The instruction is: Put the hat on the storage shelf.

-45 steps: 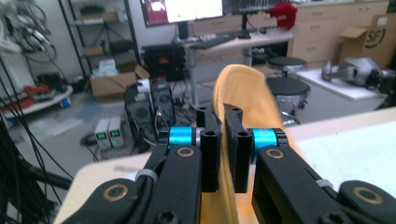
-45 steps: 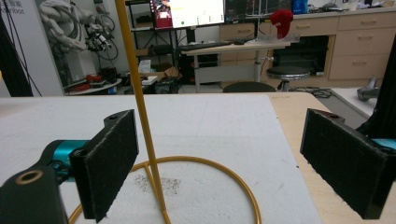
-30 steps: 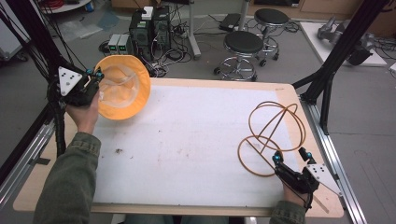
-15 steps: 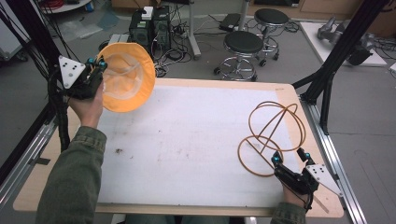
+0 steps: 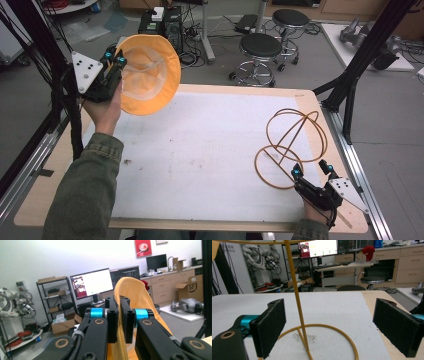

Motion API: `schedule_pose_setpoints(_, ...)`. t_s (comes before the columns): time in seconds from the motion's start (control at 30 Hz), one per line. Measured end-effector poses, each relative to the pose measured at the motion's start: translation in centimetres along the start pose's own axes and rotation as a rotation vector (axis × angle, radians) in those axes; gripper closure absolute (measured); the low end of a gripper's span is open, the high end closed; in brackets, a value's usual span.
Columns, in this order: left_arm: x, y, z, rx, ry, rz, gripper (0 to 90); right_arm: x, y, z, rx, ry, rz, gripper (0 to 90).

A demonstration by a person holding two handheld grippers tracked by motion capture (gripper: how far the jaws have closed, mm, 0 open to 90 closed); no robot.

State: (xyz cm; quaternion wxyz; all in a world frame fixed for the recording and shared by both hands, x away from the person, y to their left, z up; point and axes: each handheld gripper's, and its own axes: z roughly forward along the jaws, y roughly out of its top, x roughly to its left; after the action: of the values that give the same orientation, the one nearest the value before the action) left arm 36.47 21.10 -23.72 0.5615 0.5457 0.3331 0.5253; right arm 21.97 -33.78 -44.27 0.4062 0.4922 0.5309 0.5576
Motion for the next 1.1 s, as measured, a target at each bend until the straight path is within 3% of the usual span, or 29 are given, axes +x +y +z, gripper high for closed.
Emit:
schedule_pose_setpoints(0.3, -2.6, 1.8, 0.6, -0.044, -0.058, 0.005, 85.9, 0.1, 0.0, 0.0, 0.002, 0.005, -0.006, 10.2)
schedule_pose_setpoints(0.63, -6.0, 2.7, 2.1, -0.069, -0.108, -0.001, 85.9, 0.2, -0.1, 0.0, 0.002, 0.014, -0.015, 10.2)
schedule_pose_setpoints(0.87, -9.5, 3.3, 3.9, -0.079, -0.162, -0.005, 85.9, 0.2, -0.1, -0.2, 0.003, 0.012, -0.009, 10.2)
schedule_pose_setpoints(1.1, -13.0, 3.6, 5.7, -0.079, -0.213, -0.034, 85.9, 0.3, -0.1, -0.1, 0.009, 0.016, -0.013, 10.2)
